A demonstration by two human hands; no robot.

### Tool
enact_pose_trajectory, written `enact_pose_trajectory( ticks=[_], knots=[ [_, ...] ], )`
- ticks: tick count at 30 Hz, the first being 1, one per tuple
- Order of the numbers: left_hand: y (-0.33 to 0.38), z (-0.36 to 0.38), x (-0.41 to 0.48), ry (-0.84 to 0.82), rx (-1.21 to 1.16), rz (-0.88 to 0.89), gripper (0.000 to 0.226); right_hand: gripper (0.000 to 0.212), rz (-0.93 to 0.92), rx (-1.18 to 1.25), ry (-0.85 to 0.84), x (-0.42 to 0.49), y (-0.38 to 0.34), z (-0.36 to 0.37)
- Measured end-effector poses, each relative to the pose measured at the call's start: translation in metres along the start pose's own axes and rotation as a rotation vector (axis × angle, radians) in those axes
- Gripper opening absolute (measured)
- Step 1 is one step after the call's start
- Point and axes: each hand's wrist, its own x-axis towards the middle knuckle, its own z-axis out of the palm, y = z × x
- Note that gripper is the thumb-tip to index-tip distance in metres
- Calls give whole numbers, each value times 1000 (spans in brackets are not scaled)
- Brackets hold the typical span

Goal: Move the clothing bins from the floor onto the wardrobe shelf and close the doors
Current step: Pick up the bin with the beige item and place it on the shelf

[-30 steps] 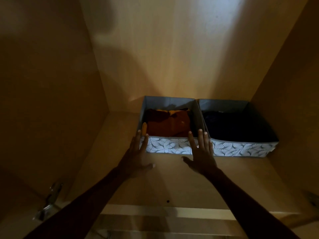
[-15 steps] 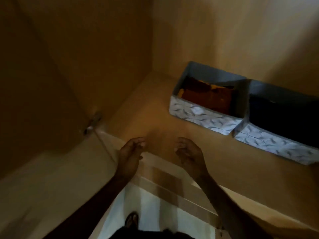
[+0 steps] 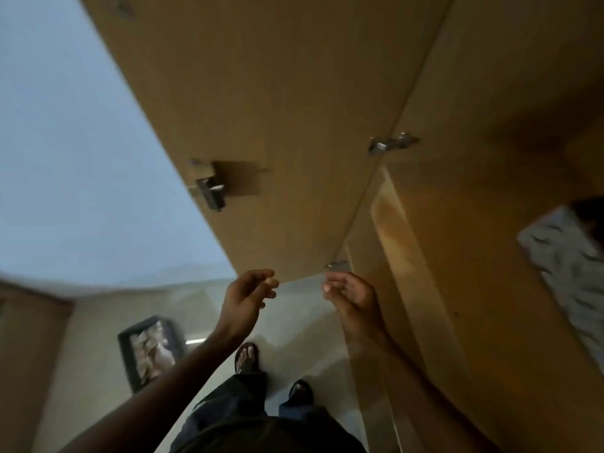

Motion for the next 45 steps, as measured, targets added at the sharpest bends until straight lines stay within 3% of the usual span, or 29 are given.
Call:
enact_pose_trajectory(
  ticks=[10, 13, 18, 26, 31, 38, 42, 45],
  knots=[
    [-60, -169, -112, 556, -197, -79, 32, 25, -85, -144, -550, -22, -33, 191],
    [-84, -213, -137, 661, -214, -96, 17, 23, -92, -196, -654, -37, -33, 250],
    [-122, -298, -166, 816, -280, -137, 17, 17, -98, -303, -791, -63, -23, 365],
    [-203, -441, -119, 741, -185, -309, 15, 14, -1, -427, -788, -57, 17, 531],
    [-277, -496, -50, 669, -115, -414, 16, 16, 60, -554, -757, -9, 87, 602],
    [-476, -511, 65, 540, 43, -592, 24, 18, 139, -768, -732, 87, 297, 679],
    [-601, -499, 123, 486, 221, -648, 26, 27, 145, -899, -805, 131, 429, 707],
    [-676, -493, 155, 398, 342, -729, 39, 39, 90, -970, -890, 154, 500, 715]
  ],
)
